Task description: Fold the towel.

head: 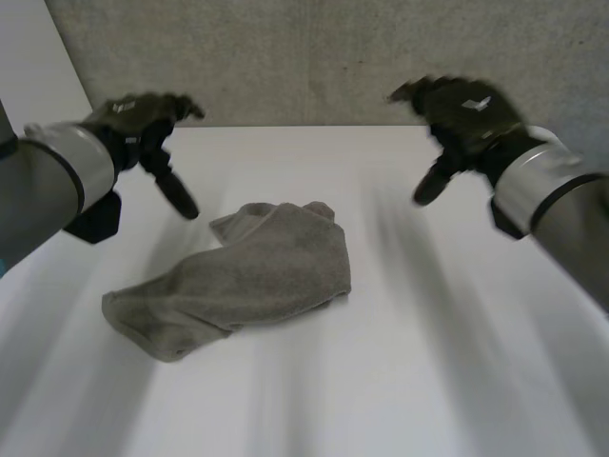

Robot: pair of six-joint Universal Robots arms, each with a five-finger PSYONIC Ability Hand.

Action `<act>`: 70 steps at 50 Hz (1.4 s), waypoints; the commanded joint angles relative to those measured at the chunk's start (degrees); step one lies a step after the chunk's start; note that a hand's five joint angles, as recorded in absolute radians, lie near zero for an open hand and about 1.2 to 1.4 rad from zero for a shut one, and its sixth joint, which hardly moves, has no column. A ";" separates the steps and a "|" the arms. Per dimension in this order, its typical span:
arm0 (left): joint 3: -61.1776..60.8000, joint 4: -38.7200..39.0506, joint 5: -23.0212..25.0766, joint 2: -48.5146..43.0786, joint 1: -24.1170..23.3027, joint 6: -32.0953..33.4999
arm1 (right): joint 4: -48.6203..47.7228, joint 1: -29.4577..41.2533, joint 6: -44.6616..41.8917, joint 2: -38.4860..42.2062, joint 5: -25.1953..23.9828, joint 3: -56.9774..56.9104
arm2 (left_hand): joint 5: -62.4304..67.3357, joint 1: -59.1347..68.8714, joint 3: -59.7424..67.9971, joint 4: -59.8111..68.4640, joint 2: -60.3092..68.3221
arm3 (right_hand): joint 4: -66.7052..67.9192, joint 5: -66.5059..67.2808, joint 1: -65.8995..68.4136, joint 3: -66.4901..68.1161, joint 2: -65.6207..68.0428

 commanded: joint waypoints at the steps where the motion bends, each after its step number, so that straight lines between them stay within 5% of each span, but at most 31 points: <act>1: -8.34 3.80 0.07 -8.02 4.78 4.32 | -3.46 4.68 -0.18 12.78 -4.89 -2.47 | -12.20 -4.70 -3.91 -4.77 -4.59 | -4.31 -3.01 -1.89 -3.77 -4.85; 9: -13.71 13.31 -0.37 -14.10 4.78 4.40 | -3.64 10.48 -2.72 31.06 -3.22 -13.63 | -2.39 5.10 5.89 5.03 5.21 | -4.31 -3.01 -1.89 -3.77 -4.85; 12: -14.15 14.19 -0.37 -15.42 4.78 4.32 | -3.02 11.01 -6.24 36.95 -1.82 -18.03 | 1.81 9.31 10.10 9.24 9.42 | 15.62 16.93 18.04 16.17 15.08; 14: -14.33 14.01 -0.37 -15.42 4.61 4.32 | -3.02 11.27 -8.87 37.74 -0.15 -18.99 | 1.81 9.31 10.10 9.24 9.42 | 40.55 41.85 42.97 41.09 40.01; 15: -14.33 14.01 -0.37 -15.42 4.60 4.32 | -3.02 11.27 -8.88 37.74 -0.15 -18.99 | 1.81 9.31 10.10 9.24 9.42 | 40.68 41.99 43.11 41.23 40.15; 17: -15.20 14.10 -0.28 -14.55 4.60 4.32 | -2.94 11.19 -9.23 36.78 0.03 -18.82 | 1.65 9.14 9.93 9.07 9.25 | 65.58 66.89 68.01 66.13 65.05; 18: -15.21 14.10 -0.28 -14.54 4.60 4.32 | -2.94 11.19 -9.23 36.77 0.03 -18.82 | 1.64 9.14 9.93 9.07 9.25 | 65.69 66.99 68.11 66.23 65.15; 24: -16.44 14.10 -0.28 -10.59 4.08 4.32 | -1.18 10.66 -10.11 30.09 -0.15 -13.28 | 1.48 8.97 9.76 8.90 9.08 | 65.69 66.99 68.11 66.23 65.15; 29: -18.02 14.19 0.07 -7.33 2.58 4.32 | 5.84 10.22 -13.26 12.29 -1.11 0.22 | 0.97 8.47 9.26 8.39 8.58 | 65.69 66.99 68.11 66.23 65.15; 34: -20.21 14.36 0.24 -3.82 0.66 4.32 | 11.02 10.22 -18.53 3.31 -2.95 9.28 | 0.80 8.30 9.09 8.22 8.41 | 65.69 66.99 68.11 66.23 65.15; 40: -20.92 14.98 0.33 -3.56 -2.16 4.14 | 19.56 10.22 -25.05 -0.76 -3.93 13.44 | 1.81 9.31 10.10 9.24 9.42 | 65.69 66.99 68.11 66.23 65.15; 42: -21.01 14.98 0.33 -3.73 -3.30 4.23 | 23.16 10.39 -25.58 -2.07 -5.07 12.57 | 1.98 9.48 10.26 9.40 9.59 | 15.38 16.69 17.81 15.93 14.85; 45: -21.01 14.98 0.42 -4.08 -3.31 4.32 | 21.95 10.48 -23.39 -3.04 -5.07 9.24 | 2.32 9.81 10.60 9.74 9.92 | -4.31 -3.01 -1.89 -3.77 -4.85; 54: -20.92 15.33 0.51 -6.46 -3.39 4.49 | 14.99 7.14 -13.45 -0.76 -5.33 -0.45 | 2.32 9.81 10.60 9.74 9.92 | -4.31 -3.01 -1.89 -3.77 -4.85; 60: -19.87 20.51 0.42 -11.03 -3.48 4.84 | 13.41 6.70 -12.48 13.63 -4.28 -9.92 | 2.15 9.65 10.43 9.57 9.75 | -4.31 -3.01 -1.89 -3.77 -4.85; 70: -16.09 24.73 0.33 -18.14 -3.57 6.77 | 16.13 6.88 -12.74 24.64 -2.96 -14.77 | 2.15 9.65 10.43 9.57 9.75 | 2.82 4.13 5.25 3.37 2.29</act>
